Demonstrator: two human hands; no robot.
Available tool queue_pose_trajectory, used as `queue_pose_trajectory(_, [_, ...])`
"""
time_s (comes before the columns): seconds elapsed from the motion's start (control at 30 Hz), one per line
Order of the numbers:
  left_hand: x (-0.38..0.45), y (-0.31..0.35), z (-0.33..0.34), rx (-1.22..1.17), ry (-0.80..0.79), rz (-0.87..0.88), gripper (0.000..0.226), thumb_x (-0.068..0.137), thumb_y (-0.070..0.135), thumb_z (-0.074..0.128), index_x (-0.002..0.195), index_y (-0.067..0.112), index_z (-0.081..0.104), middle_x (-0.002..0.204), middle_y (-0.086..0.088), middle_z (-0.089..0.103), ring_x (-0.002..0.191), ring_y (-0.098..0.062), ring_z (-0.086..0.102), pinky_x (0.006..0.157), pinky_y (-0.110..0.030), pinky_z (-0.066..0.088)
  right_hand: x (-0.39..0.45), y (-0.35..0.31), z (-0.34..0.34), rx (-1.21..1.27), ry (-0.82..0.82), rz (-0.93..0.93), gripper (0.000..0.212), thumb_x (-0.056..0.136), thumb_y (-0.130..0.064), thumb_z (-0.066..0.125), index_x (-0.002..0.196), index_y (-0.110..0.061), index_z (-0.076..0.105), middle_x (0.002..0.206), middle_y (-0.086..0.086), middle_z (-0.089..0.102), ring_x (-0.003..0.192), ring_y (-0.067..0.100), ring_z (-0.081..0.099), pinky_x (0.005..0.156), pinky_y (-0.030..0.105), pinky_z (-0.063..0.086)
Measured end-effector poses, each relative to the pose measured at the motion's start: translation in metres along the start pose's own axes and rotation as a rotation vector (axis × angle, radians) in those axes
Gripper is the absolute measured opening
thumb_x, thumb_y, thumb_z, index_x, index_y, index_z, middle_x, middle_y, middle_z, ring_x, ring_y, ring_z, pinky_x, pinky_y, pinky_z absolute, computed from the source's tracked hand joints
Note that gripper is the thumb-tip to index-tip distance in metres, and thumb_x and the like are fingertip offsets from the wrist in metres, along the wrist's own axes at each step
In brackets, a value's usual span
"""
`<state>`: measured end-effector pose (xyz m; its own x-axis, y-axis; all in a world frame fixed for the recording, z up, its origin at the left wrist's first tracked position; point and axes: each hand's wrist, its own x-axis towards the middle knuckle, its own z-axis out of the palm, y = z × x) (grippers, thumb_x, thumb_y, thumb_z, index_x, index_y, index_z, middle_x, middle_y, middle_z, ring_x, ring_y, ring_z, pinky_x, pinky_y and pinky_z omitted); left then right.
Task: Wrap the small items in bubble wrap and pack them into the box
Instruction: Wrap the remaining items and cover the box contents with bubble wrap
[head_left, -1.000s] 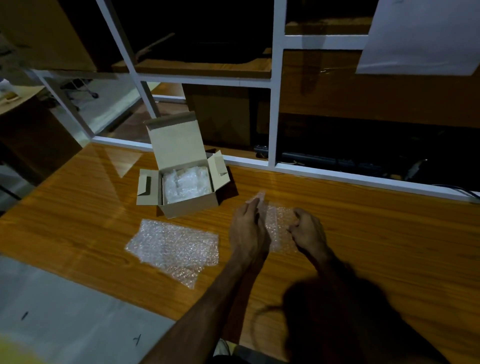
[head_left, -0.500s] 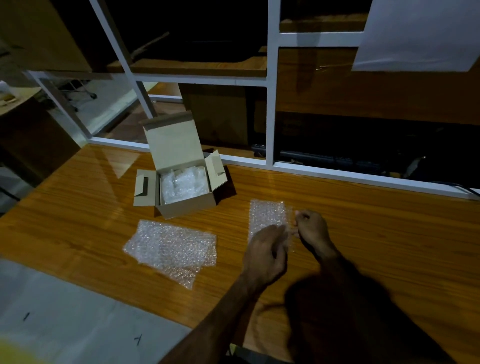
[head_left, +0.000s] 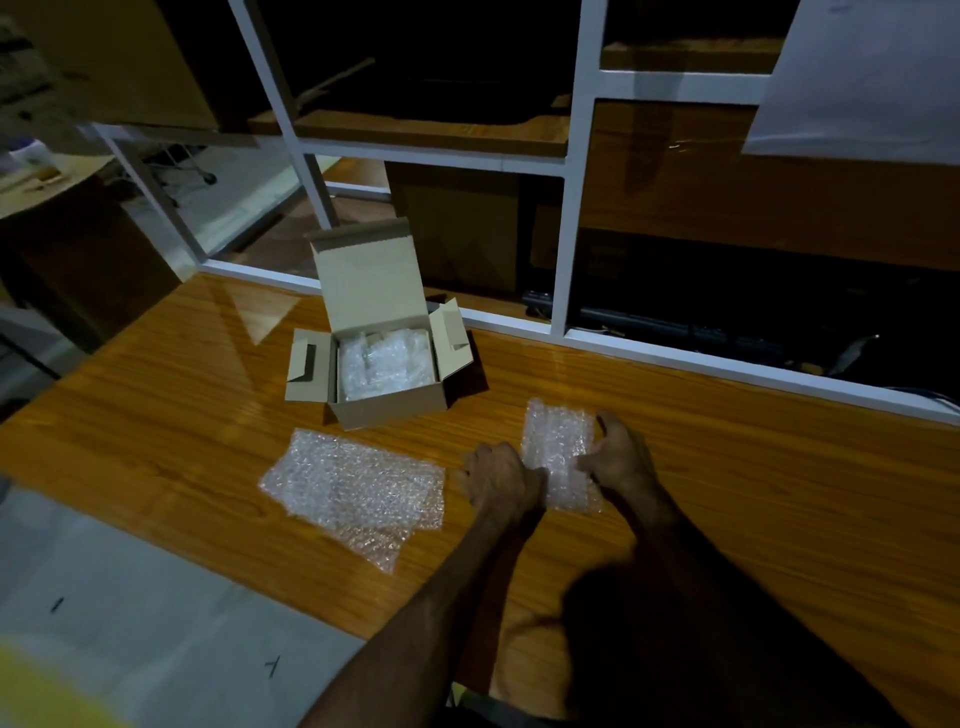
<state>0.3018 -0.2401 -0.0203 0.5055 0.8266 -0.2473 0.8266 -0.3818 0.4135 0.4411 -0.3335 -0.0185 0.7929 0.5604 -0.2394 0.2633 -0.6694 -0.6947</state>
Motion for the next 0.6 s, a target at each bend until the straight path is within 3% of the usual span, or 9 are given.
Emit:
queue_pose_trajectory(0.07, [0.006, -0.001, -0.002, -0.084, -0.011, 0.017, 0.024, 0.077, 0.045, 0.073, 0.078, 0.024, 0.061, 0.096, -0.002, 0.065, 0.101, -0.026, 0.061, 0.093, -0.045, 0.048, 0.004, -0.002, -0.001, -0.006, -0.006, 0.02, 0.097, 0.08, -0.01, 0.089, 0.159, -0.022, 0.034, 0.125, 0.005, 0.066, 0.098, 0.023, 0.071, 0.076, 0.047, 0.066])
queue_pose_trajectory(0.17, [0.011, -0.004, -0.015, -0.279, 0.01, 0.096, 0.019, 0.083, 0.031, 0.074, 0.079, 0.025, 0.056, 0.086, 0.0, 0.063, 0.084, -0.019, 0.062, 0.077, -0.043, 0.057, 0.006, -0.01, -0.004, -0.072, -0.002, -0.043, 0.113, 0.075, -0.028, 0.093, 0.163, -0.039, 0.022, 0.162, 0.007, 0.041, 0.137, 0.032, 0.053, 0.1, 0.055, 0.057])
queue_pose_trajectory(0.27, [0.014, -0.01, -0.049, -0.571, -0.064, 0.214, 0.019, 0.093, 0.005, 0.068, 0.087, 0.019, 0.056, 0.089, -0.002, 0.06, 0.081, -0.015, 0.057, 0.073, -0.037, 0.054, 0.006, -0.032, -0.015, 0.027, -0.079, -0.187, 0.111, 0.081, -0.027, 0.09, 0.166, -0.04, 0.019, 0.172, 0.002, 0.025, 0.153, 0.032, 0.033, 0.114, 0.055, 0.046])
queue_pose_trajectory(0.37, [0.021, -0.026, -0.084, -0.684, -0.107, 0.278, 0.014, 0.093, 0.003, 0.069, 0.091, 0.015, 0.062, 0.1, -0.006, 0.065, 0.093, -0.019, 0.063, 0.078, -0.036, 0.056, 0.011, -0.058, -0.023, 0.094, -0.175, -0.258, 0.108, 0.08, -0.024, 0.091, 0.165, -0.037, 0.025, 0.172, -0.001, 0.028, 0.152, 0.028, 0.035, 0.112, 0.055, 0.049])
queue_pose_trajectory(0.5, [0.028, -0.053, -0.121, -0.914, -0.111, 0.17, 0.013, 0.091, 0.006, 0.074, 0.101, 0.013, 0.069, 0.114, -0.01, 0.07, 0.103, -0.028, 0.07, 0.083, -0.042, 0.063, 0.02, -0.078, -0.02, 0.272, -0.387, -0.233, 0.051, 0.089, -0.018, 0.081, 0.136, -0.02, 0.062, 0.135, 0.005, 0.067, 0.122, 0.027, 0.068, 0.095, 0.048, 0.062])
queue_pose_trajectory(0.6, [0.032, -0.072, -0.132, -1.034, -0.081, 0.076, 0.026, 0.088, 0.005, 0.079, 0.111, 0.013, 0.07, 0.12, -0.014, 0.072, 0.1, -0.025, 0.074, 0.082, -0.038, 0.064, 0.017, -0.093, -0.005, 0.366, -0.409, -0.193, 0.024, 0.094, -0.021, 0.075, 0.117, -0.015, 0.071, 0.117, 0.007, 0.076, 0.105, 0.026, 0.074, 0.094, 0.05, 0.062])
